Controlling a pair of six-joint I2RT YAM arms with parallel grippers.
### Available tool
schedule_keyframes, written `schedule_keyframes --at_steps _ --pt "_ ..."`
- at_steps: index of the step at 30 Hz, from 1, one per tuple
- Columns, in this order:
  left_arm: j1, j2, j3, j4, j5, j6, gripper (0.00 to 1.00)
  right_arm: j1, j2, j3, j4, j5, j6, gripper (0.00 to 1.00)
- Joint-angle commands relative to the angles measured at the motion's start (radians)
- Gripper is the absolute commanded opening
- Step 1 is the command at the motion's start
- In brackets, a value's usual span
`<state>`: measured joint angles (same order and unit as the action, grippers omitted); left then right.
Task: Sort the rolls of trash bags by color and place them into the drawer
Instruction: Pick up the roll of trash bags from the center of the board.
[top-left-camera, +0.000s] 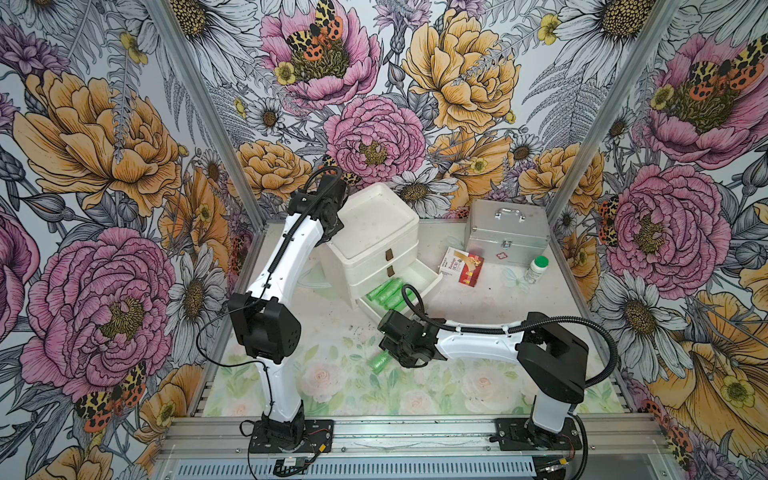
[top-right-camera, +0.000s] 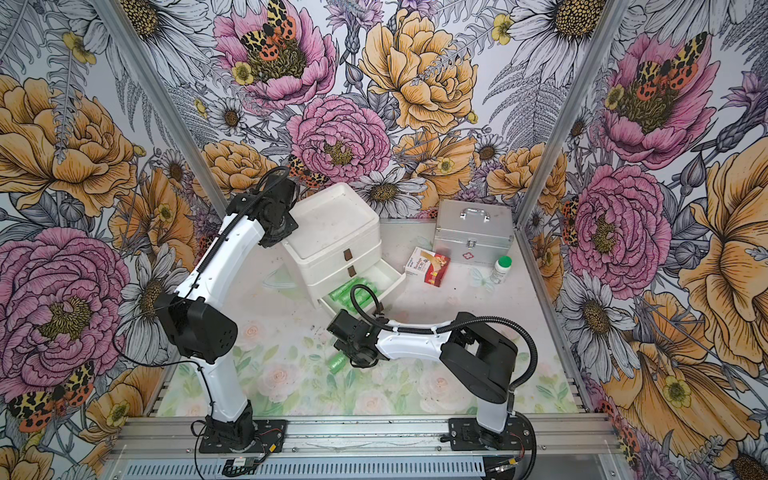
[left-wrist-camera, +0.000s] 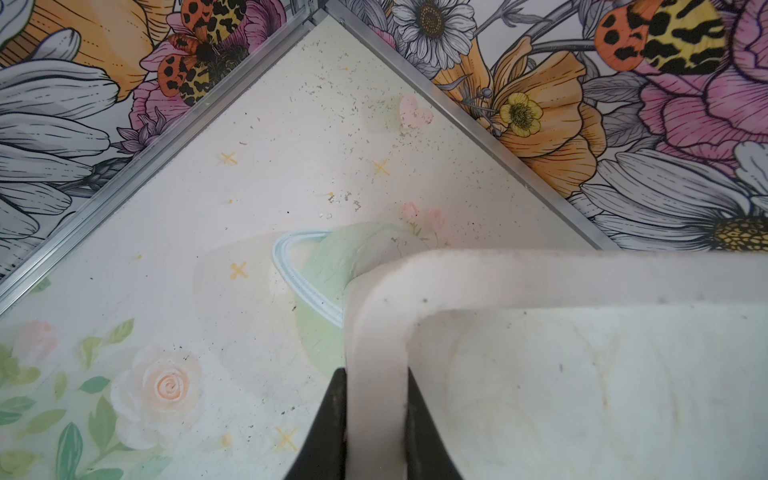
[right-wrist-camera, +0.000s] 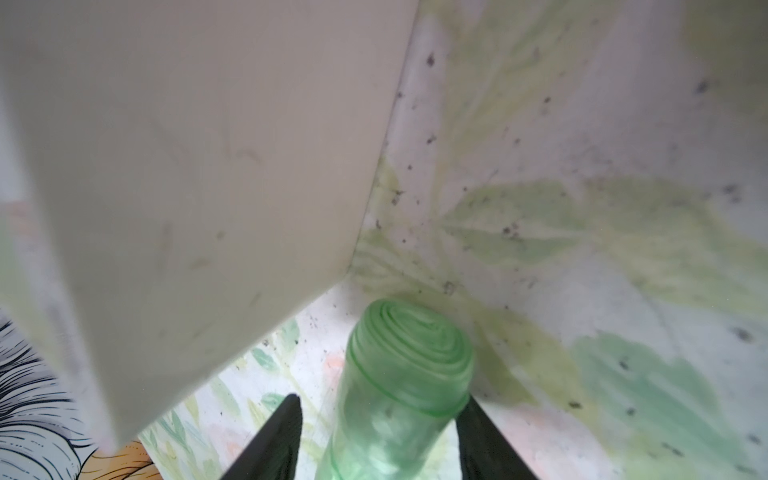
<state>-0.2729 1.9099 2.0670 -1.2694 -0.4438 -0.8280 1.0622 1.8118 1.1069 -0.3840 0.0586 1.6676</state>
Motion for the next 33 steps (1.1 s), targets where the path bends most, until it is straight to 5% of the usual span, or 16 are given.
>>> schedule_keyframes --at_steps 1,14,24,33 --pt "-0.004 0.057 -0.074 -0.15 0.224 -0.022 0.0 0.005 0.028 0.035 -0.001 -0.003 0.0 0.6" --pt "-0.004 0.058 -0.076 -0.148 0.226 -0.023 0.0 0.015 0.09 0.047 -0.002 -0.073 -0.002 0.51" --pt "0.001 0.049 -0.078 -0.148 0.224 -0.02 0.0 0.025 0.085 0.054 -0.001 -0.075 -0.016 0.22" --pt "0.009 0.049 -0.074 -0.148 0.228 -0.014 0.0 0.017 -0.038 0.113 -0.032 -0.125 -0.285 0.16"
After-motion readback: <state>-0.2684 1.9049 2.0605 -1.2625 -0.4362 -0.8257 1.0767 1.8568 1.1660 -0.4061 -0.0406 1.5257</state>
